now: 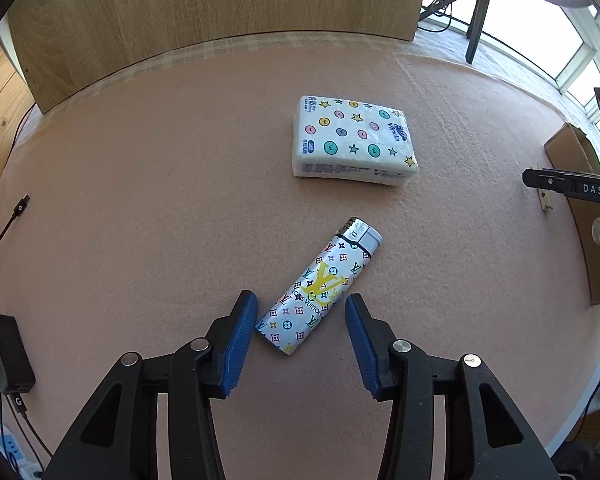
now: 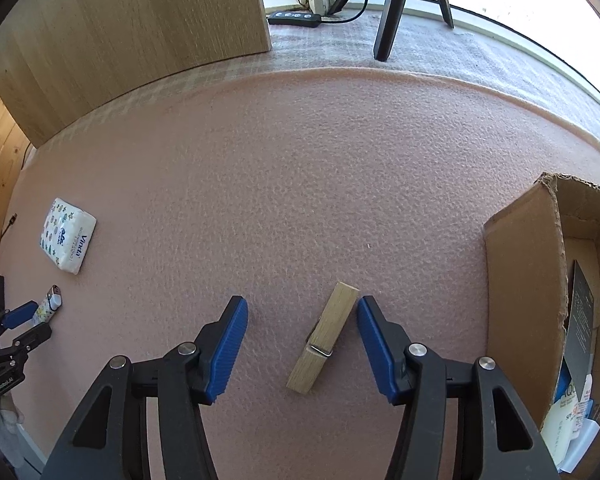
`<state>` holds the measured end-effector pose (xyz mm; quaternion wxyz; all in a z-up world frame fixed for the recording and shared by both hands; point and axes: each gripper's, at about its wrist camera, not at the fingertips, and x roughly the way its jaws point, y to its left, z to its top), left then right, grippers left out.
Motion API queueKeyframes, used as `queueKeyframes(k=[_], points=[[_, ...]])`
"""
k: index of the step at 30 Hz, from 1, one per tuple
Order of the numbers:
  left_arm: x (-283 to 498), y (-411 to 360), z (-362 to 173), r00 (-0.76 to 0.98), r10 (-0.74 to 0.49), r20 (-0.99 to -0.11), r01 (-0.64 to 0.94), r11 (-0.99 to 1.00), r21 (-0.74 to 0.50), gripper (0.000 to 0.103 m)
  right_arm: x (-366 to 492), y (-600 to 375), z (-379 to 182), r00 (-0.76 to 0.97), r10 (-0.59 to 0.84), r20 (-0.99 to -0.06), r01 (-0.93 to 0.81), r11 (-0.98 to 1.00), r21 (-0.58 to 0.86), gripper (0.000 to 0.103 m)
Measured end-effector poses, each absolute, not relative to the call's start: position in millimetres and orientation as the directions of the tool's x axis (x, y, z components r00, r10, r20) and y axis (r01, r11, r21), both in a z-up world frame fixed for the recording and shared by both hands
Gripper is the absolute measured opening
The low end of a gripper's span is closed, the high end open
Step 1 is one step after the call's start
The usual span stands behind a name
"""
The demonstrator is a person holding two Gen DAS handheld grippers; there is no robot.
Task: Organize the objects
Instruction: 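Close the right gripper on the clothespin while the left gripper closes on the lighter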
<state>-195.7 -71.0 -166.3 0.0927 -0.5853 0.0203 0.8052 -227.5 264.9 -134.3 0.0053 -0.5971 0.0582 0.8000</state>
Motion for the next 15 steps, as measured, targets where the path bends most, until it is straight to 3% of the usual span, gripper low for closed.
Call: queueKeyframes(k=[8,11,15], points=[[-202,-57,-166,-0.299,0.105,-0.948,-0.196,-0.98,-0.047,0.049,-222,262,-134,-0.293,-0.007,-0.956,-0.018,-1.0,0.013,0.028],[-210,-48,-169,-0.294,0.104,-0.95,-0.217,-0.975,-0.039,0.057,-222,263,-134,-0.293,-0.012,-0.956,-0.013,-1.0,0.016,0.019],[-213,-39,-169,-0.301,0.088,-0.949,-0.238,-0.971,-0.015,0.057,-218,266,-135,-0.292,-0.029,-0.956,-0.009,-0.999,0.033,0.012]])
